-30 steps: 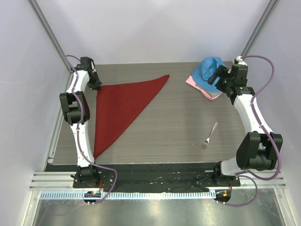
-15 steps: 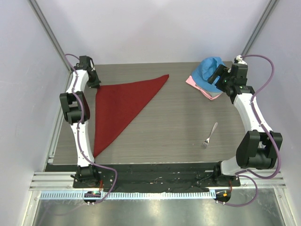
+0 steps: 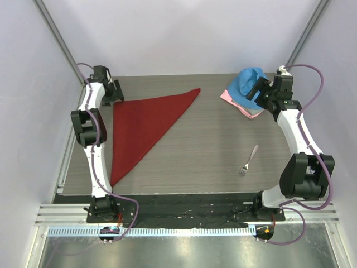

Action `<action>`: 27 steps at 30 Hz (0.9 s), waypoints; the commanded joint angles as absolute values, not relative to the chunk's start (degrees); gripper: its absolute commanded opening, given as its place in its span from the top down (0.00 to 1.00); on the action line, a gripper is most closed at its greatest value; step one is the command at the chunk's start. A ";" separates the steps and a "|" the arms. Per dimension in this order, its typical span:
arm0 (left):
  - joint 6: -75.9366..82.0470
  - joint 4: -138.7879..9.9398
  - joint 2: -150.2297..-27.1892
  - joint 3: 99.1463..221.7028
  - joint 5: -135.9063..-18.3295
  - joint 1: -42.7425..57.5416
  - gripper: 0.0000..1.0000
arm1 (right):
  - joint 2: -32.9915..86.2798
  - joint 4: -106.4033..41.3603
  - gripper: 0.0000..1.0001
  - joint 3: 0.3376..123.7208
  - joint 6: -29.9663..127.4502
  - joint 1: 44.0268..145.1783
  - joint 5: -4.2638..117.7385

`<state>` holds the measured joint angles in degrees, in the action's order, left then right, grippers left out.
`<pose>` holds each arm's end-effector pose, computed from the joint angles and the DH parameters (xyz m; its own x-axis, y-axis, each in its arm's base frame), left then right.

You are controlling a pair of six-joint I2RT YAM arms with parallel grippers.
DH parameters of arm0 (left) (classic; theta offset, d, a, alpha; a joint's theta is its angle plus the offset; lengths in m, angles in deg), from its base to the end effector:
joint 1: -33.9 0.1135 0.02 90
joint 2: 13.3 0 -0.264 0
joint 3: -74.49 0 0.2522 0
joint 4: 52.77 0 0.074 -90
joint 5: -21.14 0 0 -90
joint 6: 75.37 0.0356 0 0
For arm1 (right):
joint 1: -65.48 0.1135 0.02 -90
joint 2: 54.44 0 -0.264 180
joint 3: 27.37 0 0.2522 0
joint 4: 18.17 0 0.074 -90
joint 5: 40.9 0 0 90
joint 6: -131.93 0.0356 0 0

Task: Fold the napkin, place the utensils inside, and roll it up
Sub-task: Fold the napkin, then grab a utensil with the right arm

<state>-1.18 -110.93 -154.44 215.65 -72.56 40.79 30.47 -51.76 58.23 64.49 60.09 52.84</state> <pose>0.5320 0.0620 0.1862 -0.7879 -0.3691 -0.4929 -0.3124 0.9294 -0.1965 0.3394 -0.0297 0.3200 -0.4843 0.4302 -0.7618 0.2437 0.9026 0.3548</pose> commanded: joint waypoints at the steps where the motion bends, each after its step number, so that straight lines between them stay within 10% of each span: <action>1: 0.22 -109.50 -145.50 219.39 -71.06 41.28 0.22 | 27.40 -54.86 0.14 59.44 62.49 59.94 52.35; 7: -0.83 -111.18 -133.31 215.80 -69.91 41.11 0.21 | 24.14 -57.68 0.15 52.06 63.46 59.94 53.83; 17: -5.84 -97.99 -98.48 169.22 -75.88 37.77 0.18 | 24.66 -69.26 0.25 42.12 68.02 59.94 50.95; 27: -2.68 -104.06 -95.04 167.54 -79.67 35.39 0.15 | 23.79 -71.21 0.34 33.60 73.21 59.94 51.03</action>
